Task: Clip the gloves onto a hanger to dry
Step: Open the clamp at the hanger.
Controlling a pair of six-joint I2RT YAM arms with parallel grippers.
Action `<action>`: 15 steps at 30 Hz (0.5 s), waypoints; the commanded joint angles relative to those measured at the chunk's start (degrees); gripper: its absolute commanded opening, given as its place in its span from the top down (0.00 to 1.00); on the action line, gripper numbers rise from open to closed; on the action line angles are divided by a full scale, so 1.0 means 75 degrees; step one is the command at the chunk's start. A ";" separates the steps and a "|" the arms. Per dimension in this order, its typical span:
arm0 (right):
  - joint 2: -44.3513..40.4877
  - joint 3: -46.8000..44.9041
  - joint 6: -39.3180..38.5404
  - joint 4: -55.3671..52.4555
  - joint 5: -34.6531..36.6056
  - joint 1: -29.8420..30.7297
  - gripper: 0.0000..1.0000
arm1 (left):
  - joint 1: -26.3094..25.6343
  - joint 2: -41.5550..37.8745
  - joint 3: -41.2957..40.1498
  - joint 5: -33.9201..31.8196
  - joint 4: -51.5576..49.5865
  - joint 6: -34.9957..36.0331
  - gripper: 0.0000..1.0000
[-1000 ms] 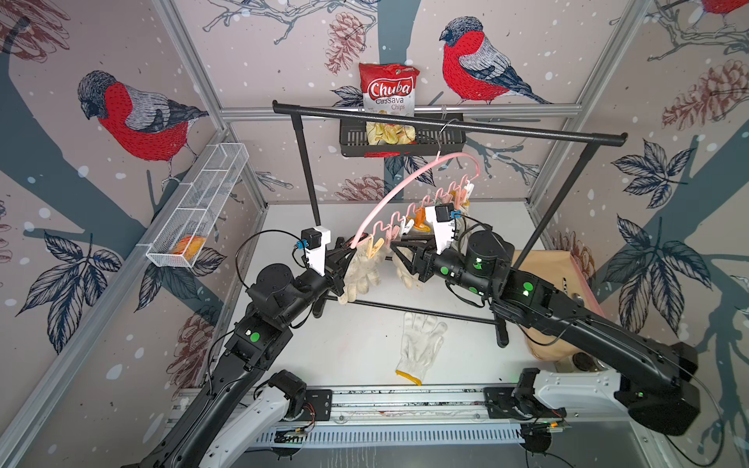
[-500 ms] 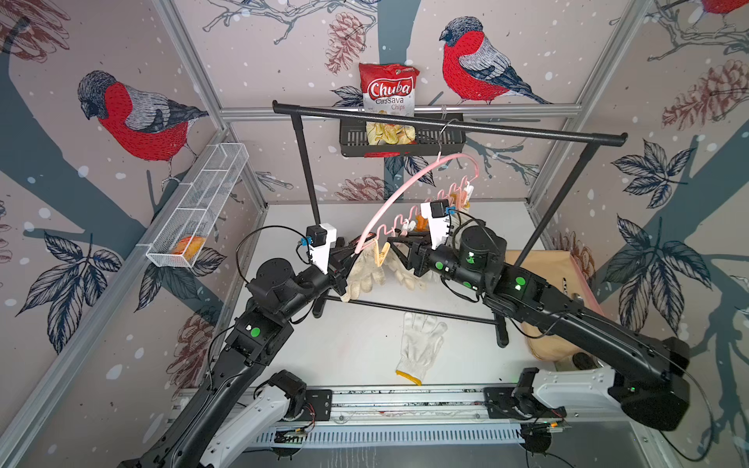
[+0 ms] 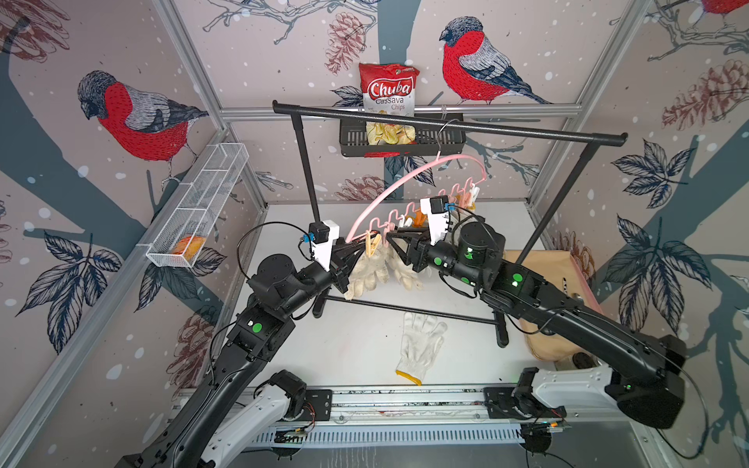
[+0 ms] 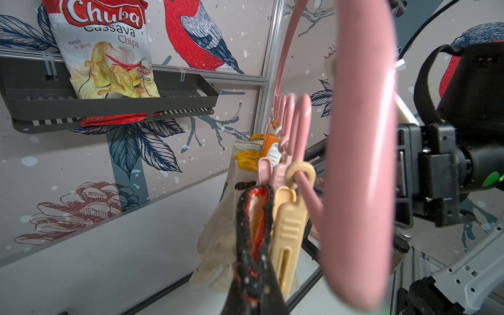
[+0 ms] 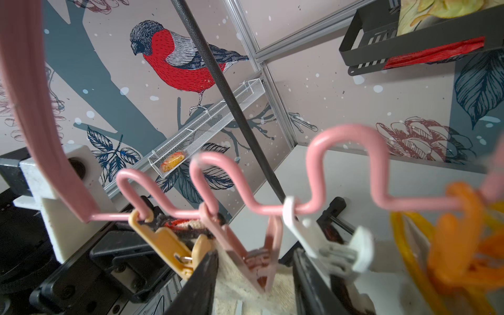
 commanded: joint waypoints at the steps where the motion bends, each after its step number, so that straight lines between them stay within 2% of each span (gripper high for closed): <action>1: 0.0091 0.0065 -0.0018 0.0222 -0.0163 -0.0005 0.53 | 0.0011 -0.0005 0.0086 0.0124 0.0320 -0.0005 1.00; 15: 0.0352 0.0255 -0.0073 0.0329 -0.0291 -0.0087 0.53 | 0.0009 0.0102 0.0179 0.0239 0.0355 -0.0084 1.00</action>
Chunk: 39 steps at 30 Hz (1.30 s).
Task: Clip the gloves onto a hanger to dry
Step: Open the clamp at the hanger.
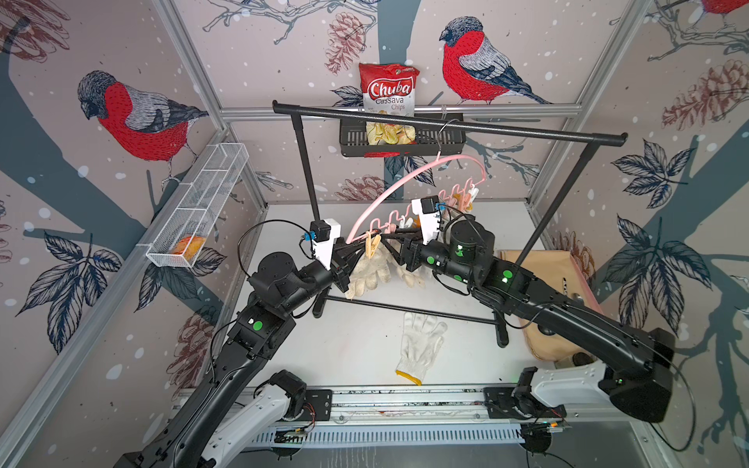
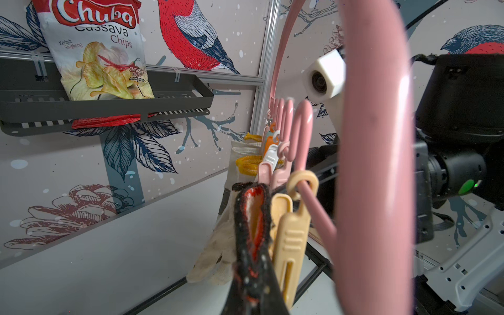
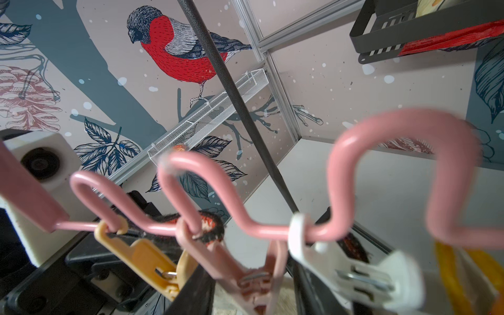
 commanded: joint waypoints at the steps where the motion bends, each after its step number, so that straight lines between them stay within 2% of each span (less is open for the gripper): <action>1: 0.0080 0.0139 -0.0083 0.0270 -0.0109 -0.0039 0.53 | 0.0016 -0.0019 0.0074 0.0094 0.0346 -0.0075 1.00; 16: 0.0396 0.0449 -0.0209 0.0300 -0.0264 -0.0165 0.54 | 0.0008 -0.0114 0.0061 0.0066 0.0236 -0.0067 1.00; 30: 0.0436 0.0509 -0.0323 0.0357 -0.0322 -0.0175 0.67 | 0.0009 -0.0252 -0.0032 0.0016 0.0148 -0.0045 1.00; 35: 0.0391 0.0497 -0.0391 0.0294 -0.0314 -0.0175 0.70 | 0.0011 -0.0327 -0.0232 0.0242 -0.0039 0.0055 1.00; 39: 0.0317 0.0475 -0.0470 0.0225 -0.0346 -0.0187 0.73 | 0.0007 -0.0335 -0.0467 0.0808 -0.0222 0.0207 1.00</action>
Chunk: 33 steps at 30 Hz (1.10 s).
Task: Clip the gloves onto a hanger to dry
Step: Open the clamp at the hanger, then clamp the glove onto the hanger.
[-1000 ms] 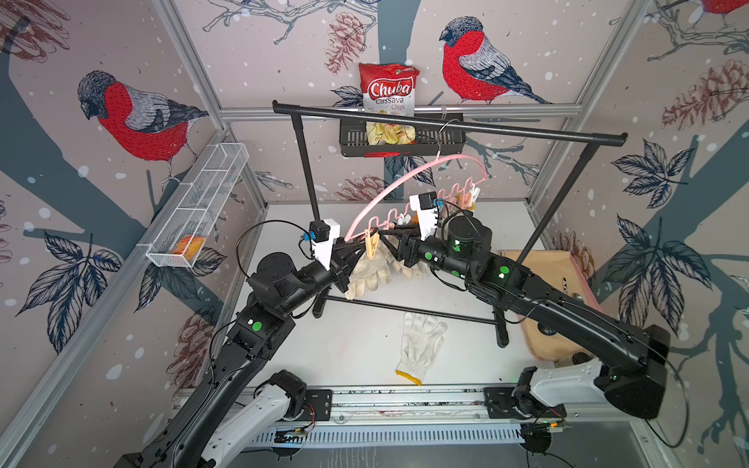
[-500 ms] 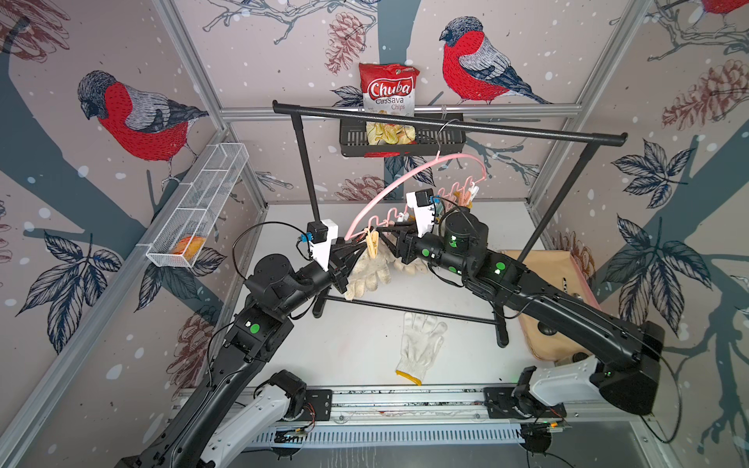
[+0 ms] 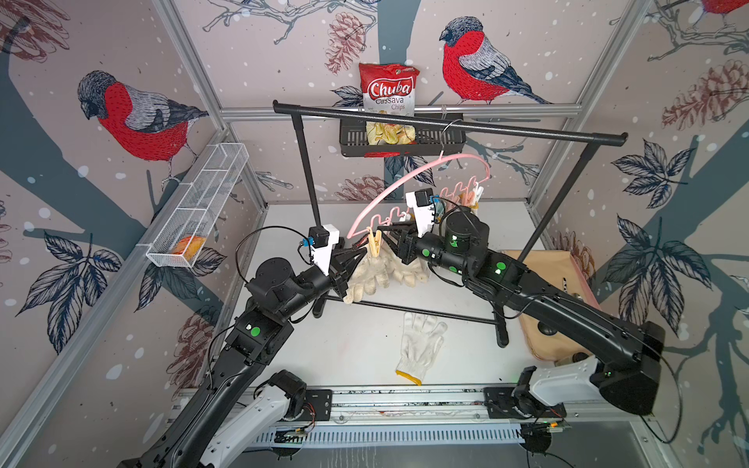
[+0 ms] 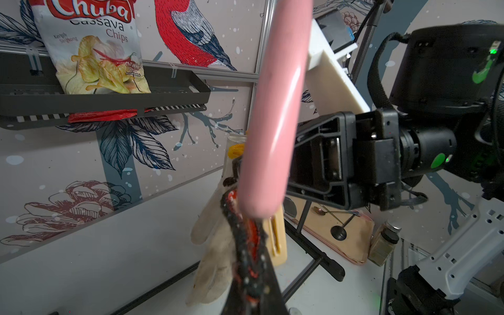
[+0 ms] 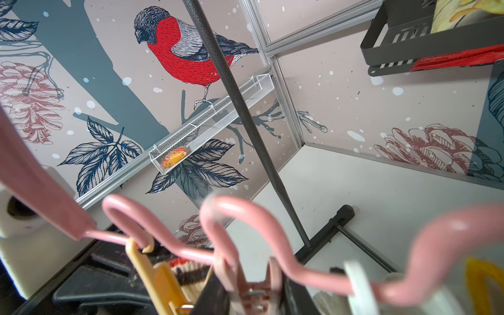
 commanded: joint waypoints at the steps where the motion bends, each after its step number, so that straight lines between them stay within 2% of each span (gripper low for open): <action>1: -0.0110 0.0009 -0.0118 0.0136 -0.0022 -0.0021 0.74 | 0.0004 0.0001 -0.0156 0.0669 -0.0081 0.0205 1.00; 6: -0.0246 -0.0062 -0.0219 0.0050 -0.0161 -0.0091 0.79 | 0.0004 0.0174 -0.0484 0.1571 0.0050 0.0377 1.00; 24: -0.0733 -0.0653 -0.0218 0.0166 -0.2085 -0.0760 0.83 | 0.0145 0.1286 -0.0511 0.2943 0.1436 0.0309 1.00; 33: -0.0799 -0.0824 -0.0199 0.0196 -0.2581 -0.0966 0.83 | 0.0240 0.1750 -0.0238 0.3625 0.1832 0.0093 1.00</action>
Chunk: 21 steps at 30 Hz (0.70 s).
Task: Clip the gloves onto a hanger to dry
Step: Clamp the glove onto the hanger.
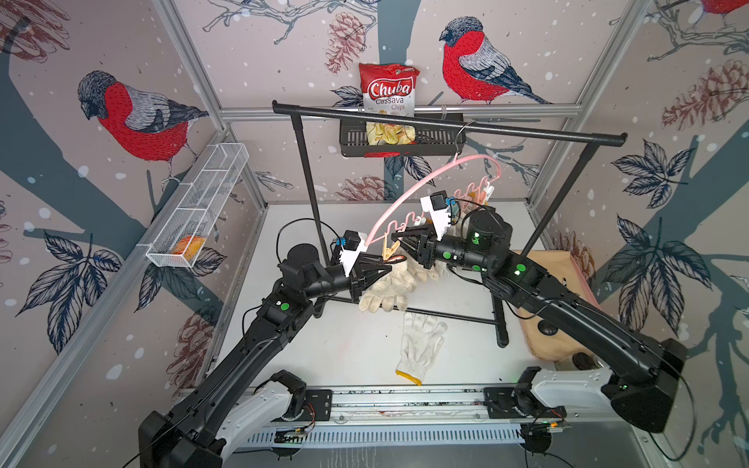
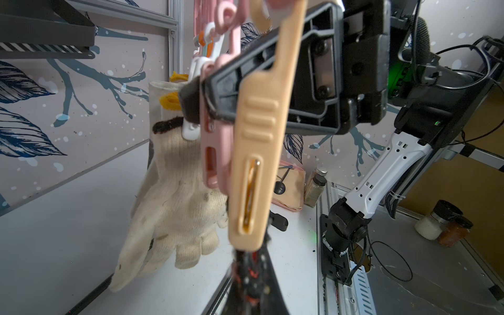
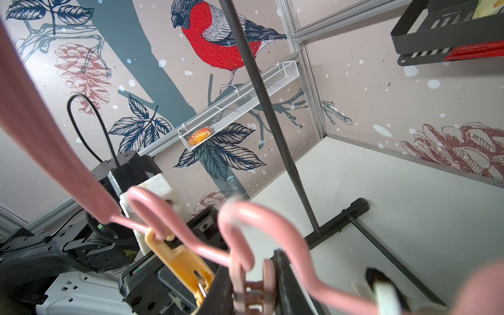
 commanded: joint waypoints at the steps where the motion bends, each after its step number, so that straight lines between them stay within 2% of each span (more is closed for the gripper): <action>1: -0.0031 -0.0038 0.0028 0.0189 -0.0408 -0.0037 0.83 | 0.0039 0.0174 0.0176 0.0529 0.0542 -0.0124 1.00; 21: -0.0240 -0.0108 -0.0044 0.0132 -0.0743 -0.0236 0.86 | 0.0161 0.0883 0.0746 0.1053 0.0722 -0.0207 0.99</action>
